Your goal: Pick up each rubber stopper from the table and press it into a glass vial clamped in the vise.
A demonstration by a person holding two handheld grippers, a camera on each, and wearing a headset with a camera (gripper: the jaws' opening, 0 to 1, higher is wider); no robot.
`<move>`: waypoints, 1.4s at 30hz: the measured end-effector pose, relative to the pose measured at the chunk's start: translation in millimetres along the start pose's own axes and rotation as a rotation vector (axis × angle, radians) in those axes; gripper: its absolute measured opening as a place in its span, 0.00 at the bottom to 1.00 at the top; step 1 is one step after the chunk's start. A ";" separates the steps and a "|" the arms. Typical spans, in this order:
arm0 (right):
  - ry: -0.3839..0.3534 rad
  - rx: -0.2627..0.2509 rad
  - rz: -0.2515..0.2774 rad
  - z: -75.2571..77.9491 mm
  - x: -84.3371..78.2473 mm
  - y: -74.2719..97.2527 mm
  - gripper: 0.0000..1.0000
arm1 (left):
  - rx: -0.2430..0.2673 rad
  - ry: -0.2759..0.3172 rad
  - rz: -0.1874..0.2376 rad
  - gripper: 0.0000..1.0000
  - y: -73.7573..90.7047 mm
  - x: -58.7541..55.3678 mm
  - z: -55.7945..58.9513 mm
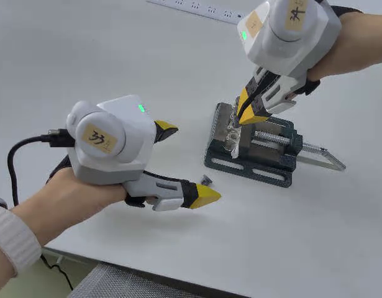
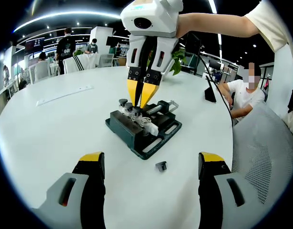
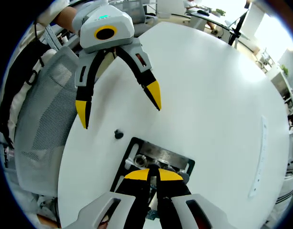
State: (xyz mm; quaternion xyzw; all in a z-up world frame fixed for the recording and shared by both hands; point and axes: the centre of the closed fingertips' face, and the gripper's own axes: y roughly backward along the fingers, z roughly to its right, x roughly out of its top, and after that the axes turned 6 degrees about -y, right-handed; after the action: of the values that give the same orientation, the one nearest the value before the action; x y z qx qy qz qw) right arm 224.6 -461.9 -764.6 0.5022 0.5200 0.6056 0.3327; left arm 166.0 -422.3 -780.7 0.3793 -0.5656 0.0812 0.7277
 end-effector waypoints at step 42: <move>-0.062 0.029 -0.140 2.0 -1.9 -3.6 0.00 | 0.004 0.007 0.003 0.79 -3.4 0.2 -1.9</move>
State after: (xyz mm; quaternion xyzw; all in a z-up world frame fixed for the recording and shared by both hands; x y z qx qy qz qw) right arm 226.6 -462.3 -768.7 0.4879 0.5520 0.5575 0.3827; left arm 169.4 -423.5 -782.2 0.3795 -0.5633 0.0847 0.7290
